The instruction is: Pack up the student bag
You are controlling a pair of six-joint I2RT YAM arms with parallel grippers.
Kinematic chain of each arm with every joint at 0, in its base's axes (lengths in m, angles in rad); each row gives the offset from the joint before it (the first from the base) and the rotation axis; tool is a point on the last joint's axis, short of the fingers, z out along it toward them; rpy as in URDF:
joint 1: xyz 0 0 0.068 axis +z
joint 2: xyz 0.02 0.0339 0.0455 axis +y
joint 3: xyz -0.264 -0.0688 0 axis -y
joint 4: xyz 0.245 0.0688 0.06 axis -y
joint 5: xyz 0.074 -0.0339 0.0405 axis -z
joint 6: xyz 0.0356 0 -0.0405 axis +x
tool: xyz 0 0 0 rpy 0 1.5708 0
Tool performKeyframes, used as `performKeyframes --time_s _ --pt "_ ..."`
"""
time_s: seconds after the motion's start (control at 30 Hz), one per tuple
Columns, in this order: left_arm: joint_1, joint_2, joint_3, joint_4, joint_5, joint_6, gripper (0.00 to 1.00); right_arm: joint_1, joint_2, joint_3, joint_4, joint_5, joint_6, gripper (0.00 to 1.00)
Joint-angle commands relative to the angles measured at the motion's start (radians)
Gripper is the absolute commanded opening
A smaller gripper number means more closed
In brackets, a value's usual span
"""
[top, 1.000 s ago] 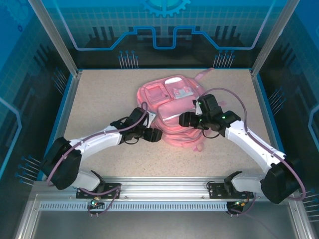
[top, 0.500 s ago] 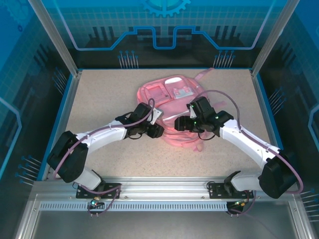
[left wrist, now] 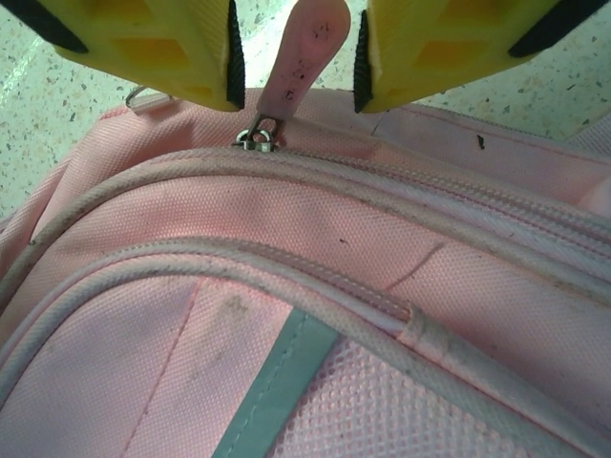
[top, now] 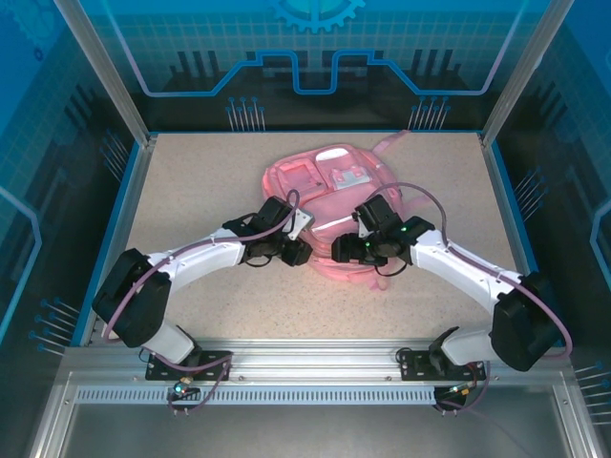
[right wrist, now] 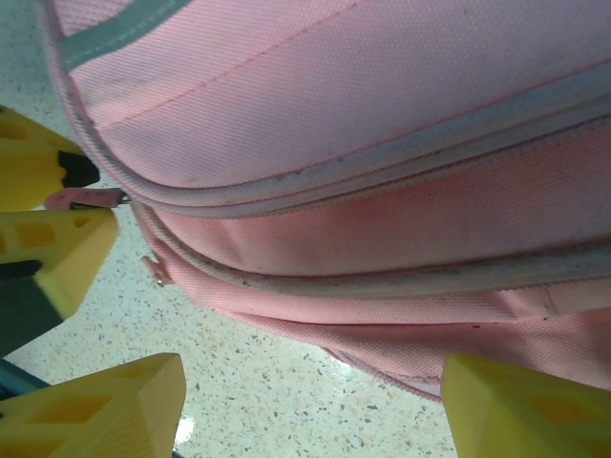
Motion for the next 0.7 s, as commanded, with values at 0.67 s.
performKeyframes --time_s 0.67 --pt "-0.037 -0.255 -0.156 0.165 0.041 -0.184 0.00 0.024 0.114 -0.029 0.424 -0.117 0.077 0.51"
